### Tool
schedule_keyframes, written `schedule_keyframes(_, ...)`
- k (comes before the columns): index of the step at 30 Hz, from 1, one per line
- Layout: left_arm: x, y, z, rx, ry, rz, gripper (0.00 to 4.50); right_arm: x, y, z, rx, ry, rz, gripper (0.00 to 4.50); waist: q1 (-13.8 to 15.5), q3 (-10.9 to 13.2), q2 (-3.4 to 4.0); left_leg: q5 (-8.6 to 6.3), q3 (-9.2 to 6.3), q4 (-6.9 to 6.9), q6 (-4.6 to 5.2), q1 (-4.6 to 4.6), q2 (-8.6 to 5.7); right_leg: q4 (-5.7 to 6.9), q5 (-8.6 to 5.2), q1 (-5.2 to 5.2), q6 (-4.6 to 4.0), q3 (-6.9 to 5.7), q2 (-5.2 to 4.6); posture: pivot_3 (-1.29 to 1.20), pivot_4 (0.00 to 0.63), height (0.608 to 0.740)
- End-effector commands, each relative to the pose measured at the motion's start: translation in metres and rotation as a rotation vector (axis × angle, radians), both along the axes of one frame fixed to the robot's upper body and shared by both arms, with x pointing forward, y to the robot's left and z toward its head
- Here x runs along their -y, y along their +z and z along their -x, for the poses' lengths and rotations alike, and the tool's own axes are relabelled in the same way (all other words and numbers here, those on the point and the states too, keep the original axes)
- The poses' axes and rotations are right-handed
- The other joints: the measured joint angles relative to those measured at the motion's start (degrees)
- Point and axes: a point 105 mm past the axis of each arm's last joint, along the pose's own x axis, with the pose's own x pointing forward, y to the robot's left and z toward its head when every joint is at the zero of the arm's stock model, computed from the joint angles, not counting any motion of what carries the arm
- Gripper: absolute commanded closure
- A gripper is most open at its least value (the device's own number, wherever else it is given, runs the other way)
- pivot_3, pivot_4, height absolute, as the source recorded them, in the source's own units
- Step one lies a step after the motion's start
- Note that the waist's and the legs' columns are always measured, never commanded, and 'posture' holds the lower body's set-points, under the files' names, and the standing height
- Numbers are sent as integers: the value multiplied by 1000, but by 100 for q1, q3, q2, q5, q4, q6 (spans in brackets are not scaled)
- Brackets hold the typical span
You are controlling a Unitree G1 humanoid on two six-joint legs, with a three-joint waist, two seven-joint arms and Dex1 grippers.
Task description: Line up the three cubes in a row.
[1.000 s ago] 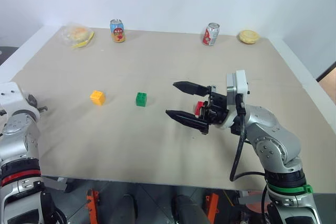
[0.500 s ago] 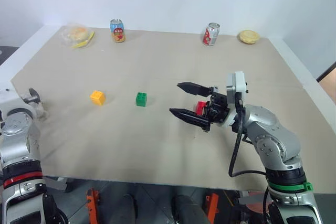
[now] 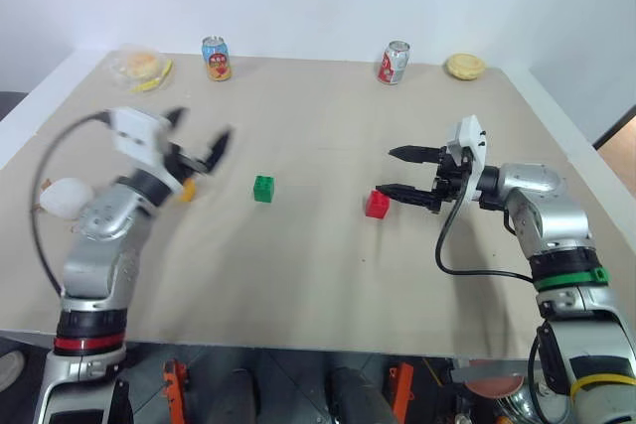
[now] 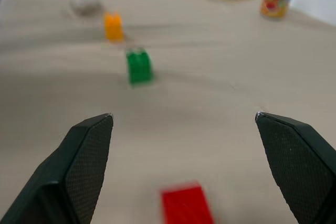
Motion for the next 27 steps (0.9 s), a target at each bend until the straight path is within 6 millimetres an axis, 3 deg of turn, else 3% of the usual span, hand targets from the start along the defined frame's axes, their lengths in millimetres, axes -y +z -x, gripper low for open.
schedule_keyframes(1, 30, -7, 36, -31, -269, -74, 20, 0, -10, -2, -13, 49, 60, 0, -18, 1, 2, -1, -2, -6, 0, -1, 1, 0, -2, -4, -4, 0, 2, 0, 150, 733)
schedule_keyframes(6, 39, -18, 50, -63, -366, -147, 20, -4, -26, -4, -64, 81, 80, 0, -44, 7, 11, 0, -5, -15, 0, -1, -3, 2, -16, -4, 10, 0, -1, 0, 150, 733)
schedule_keyframes(16, 39, -23, 47, -95, -384, -151, 20, -7, -46, -16, -104, 12, 66, 0, -76, 7, 12, 1, -1, 21, 1, 2, -6, 2, -14, 13, 3, 6, -6, 0, 150, 733)
schedule_keyframes(20, 39, -25, 46, -97, -380, -160, 0, -8, -45, -19, -98, 3, 53, 1185, -80, 8, 12, 2, -3, 19, 1, 3, -4, 4, -10, 11, 5, 6, -3, 0, 150, 733)
schedule_keyframes(25, 40, -26, 46, -91, -385, -167, 0, -8, -41, -20, -79, -6, 26, 3048, -80, 8, 13, 1, -3, 18, 1, 2, -5, 4, -3, 12, 22, 5, -4, 0, 150, 733)
schedule_keyframes(27, 41, -26, 47, -87, -394, -174, 0, -8, -38, -19, -74, 1, 17, 3253, -80, 8, 13, 1, -3, 18, 1, 2, -5, 4, -3, 11, 22, 5, -4, 0, 150, 733)
